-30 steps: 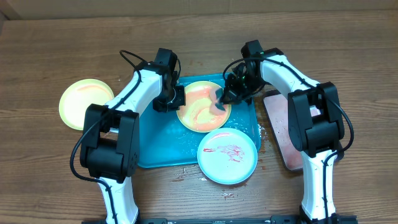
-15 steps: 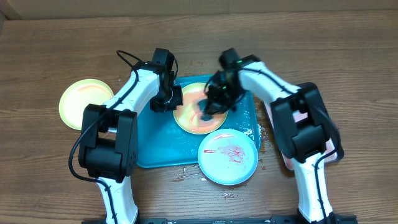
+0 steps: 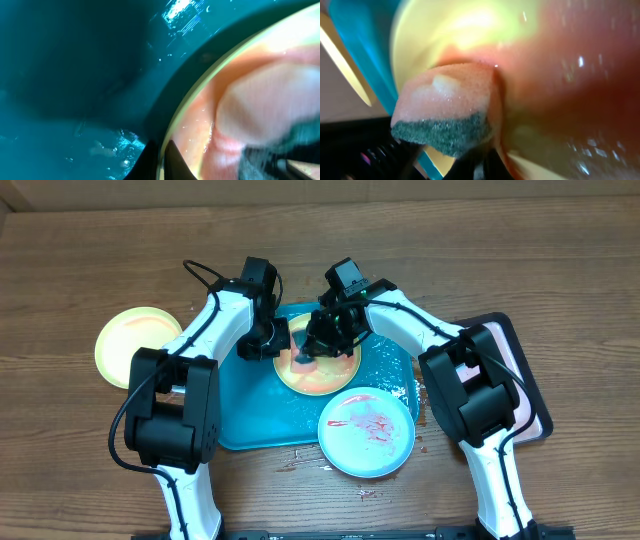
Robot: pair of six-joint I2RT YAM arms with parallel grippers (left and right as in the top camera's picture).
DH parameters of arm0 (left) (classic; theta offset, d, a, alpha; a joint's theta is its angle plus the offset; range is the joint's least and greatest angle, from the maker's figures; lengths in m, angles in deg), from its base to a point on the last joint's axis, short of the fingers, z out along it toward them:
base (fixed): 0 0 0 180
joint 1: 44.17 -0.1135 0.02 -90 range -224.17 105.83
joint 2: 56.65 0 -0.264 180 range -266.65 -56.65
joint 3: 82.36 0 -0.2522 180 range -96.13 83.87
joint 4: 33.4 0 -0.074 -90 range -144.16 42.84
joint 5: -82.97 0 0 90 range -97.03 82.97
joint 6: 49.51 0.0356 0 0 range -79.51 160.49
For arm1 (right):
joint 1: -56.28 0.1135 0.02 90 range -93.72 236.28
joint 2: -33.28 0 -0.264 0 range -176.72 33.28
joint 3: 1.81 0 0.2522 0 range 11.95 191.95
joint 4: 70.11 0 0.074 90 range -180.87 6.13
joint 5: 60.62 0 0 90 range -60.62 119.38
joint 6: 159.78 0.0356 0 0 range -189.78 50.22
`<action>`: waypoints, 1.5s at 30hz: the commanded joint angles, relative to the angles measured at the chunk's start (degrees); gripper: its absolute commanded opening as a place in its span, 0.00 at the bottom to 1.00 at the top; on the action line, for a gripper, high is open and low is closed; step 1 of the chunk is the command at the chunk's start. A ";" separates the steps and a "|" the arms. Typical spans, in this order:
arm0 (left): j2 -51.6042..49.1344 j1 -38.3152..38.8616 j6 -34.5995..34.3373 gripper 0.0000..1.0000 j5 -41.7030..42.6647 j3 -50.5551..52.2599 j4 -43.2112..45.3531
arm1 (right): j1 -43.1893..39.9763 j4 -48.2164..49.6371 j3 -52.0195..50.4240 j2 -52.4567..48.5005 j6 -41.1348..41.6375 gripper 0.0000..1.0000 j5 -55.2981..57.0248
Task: Clean dirty plates on tray and stack at the side
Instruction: 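Scrub the green plate with the sponge while the left gripper holds it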
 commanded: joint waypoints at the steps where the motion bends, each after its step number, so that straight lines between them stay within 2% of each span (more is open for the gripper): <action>1: 0.55 0.83 -1.29 0.04 1.73 0.81 0.74 | -2.45 2.51 -0.55 -1.90 5.92 0.04 4.02; 8: 0.55 0.81 -1.33 0.04 1.64 0.81 0.74 | -7.69 0.52 -0.55 -1.90 6.14 0.04 10.21; 13: 0.55 0.81 -1.73 0.04 1.51 0.81 0.87 | -12.07 -5.25 -0.55 -1.90 2.32 0.04 11.61; 17: 0.55 0.81 -2.16 0.04 1.22 0.81 0.96 | -12.98 -11.10 -0.55 -1.90 -3.43 0.04 11.58; 21: 0.55 0.81 -2.36 0.04 0.11 0.81 1.11 | -12.00 -15.63 -0.11 -1.77 -14.29 0.04 7.82; 25: 0.57 0.81 -2.38 0.04 0.17 0.81 1.33 | -9.79 -20.81 1.77 -0.61 -21.79 0.04 7.54; 32: 1.62 0.81 -2.84 0.04 0.17 0.68 1.53 | -6.95 -23.12 4.28 7.08 -25.90 0.04 7.52; 38: 6.29 0.81 -3.23 0.04 -0.37 0.66 1.99 | -7.04 -25.07 4.37 16.28 -27.39 0.04 7.63; 45: 16.09 0.87 -2.25 0.04 -7.74 0.66 -0.15 | -7.15 -28.59 4.37 24.28 -27.78 0.04 18.53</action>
